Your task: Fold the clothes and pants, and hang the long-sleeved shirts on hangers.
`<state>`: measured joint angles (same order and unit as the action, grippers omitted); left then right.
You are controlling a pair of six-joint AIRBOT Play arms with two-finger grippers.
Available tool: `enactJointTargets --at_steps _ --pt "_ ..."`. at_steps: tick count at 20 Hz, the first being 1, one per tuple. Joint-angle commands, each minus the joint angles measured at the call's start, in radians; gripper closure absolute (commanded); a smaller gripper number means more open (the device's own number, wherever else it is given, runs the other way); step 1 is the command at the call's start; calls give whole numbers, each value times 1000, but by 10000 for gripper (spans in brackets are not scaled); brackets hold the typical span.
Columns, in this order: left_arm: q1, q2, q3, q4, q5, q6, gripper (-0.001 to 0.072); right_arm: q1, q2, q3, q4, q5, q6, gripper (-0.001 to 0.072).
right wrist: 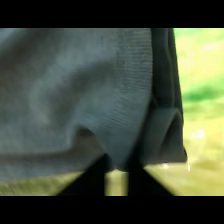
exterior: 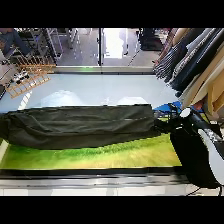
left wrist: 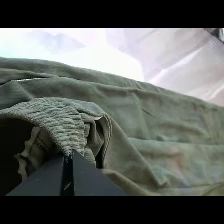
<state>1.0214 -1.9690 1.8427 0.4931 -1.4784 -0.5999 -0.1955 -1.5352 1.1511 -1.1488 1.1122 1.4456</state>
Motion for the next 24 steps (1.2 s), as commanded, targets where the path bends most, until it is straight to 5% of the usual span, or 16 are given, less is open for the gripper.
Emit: enactJointTargets --at_steps 1,6,9,13,16,19,24 --pt "11 2 1 -1 0 -79 691 9 8 1 -35 79 -6 685" --pt "13 82 11 -41 105 -251 693 9 35 249 -5 -23 143 687" --pt "25 114 139 -290 132 -328 693 7 35 585 63 -76 135 687" --pt "104 132 265 -519 109 -335 692 -47 63 858 33 257 20 688" --pt "184 130 172 -316 -15 -254 691 -62 116 716 -66 513 -92 688" --pt "235 98 56 -110 -134 -161 690 -62 200 370 -98 476 -169 688" --pt "307 -25 42 85 -195 -161 690 -63 326 -249 -252 276 -187 688"
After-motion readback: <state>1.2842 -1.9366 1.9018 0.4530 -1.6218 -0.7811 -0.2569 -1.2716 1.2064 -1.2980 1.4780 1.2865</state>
